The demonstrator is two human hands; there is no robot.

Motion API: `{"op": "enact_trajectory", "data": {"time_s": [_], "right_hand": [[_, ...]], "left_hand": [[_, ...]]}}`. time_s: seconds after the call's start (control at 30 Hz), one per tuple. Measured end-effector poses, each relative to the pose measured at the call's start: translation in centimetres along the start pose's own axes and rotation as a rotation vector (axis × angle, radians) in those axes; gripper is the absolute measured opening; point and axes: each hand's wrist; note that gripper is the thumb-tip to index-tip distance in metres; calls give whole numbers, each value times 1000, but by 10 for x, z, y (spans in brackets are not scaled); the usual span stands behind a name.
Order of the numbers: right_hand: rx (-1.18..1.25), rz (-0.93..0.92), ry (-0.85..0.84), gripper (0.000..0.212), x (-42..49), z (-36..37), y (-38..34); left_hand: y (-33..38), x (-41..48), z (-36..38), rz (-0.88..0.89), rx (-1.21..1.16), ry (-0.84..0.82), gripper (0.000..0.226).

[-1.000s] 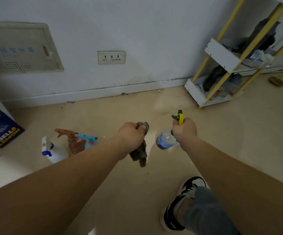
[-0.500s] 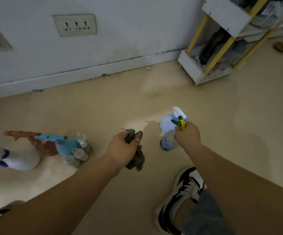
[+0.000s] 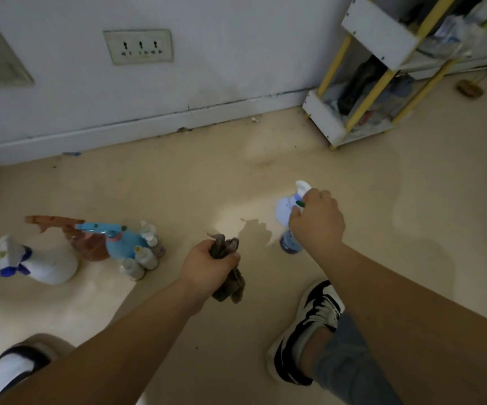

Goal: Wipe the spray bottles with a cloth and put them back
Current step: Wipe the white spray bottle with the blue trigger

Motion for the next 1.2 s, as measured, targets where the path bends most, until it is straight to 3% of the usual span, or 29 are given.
{"op": "enact_trajectory", "data": {"time_s": [0.07,0.17,0.23,0.3,0.47,0.57,0.93,1.03,1.2], "right_hand": [[186,-87,-156,16,-12,-5,-24],[368,-128,-530,20,-35,-9,-71],[397,-137,-721,18,-53,-10,-104],[390,-164,-807,24,-69,-9,-136],[332,-365,-839,23,-99,-7,-200],[310,-428,-774,23,-109,0,-229],[428,-437,-469,5,-96,19,-317],[543,-468,-552,9,-109,35,-334],[732,-329,-748,6,-134,52,-361]], "left_hand": [[0,-11,-14,-9,-25,2,16],[-4,-27,-42,-14,-71,17,16],[-9,-39,-61,-14,-106,33,18],[-18,-49,-82,-5,-167,77,23],[-43,-69,-137,-44,-232,230,17],[-62,-76,-165,-92,-242,289,14],[-91,-52,-243,-99,-338,548,20],[-94,-43,-263,-132,-188,644,29],[-85,-38,-295,-184,208,715,47]]}}
Point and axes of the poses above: each hand's wrist, its own x-axis towards the middle knuckle, its own z-axis out of the palm, y = z × x, and after that the axes turned 7 degrees about -x, right-handed
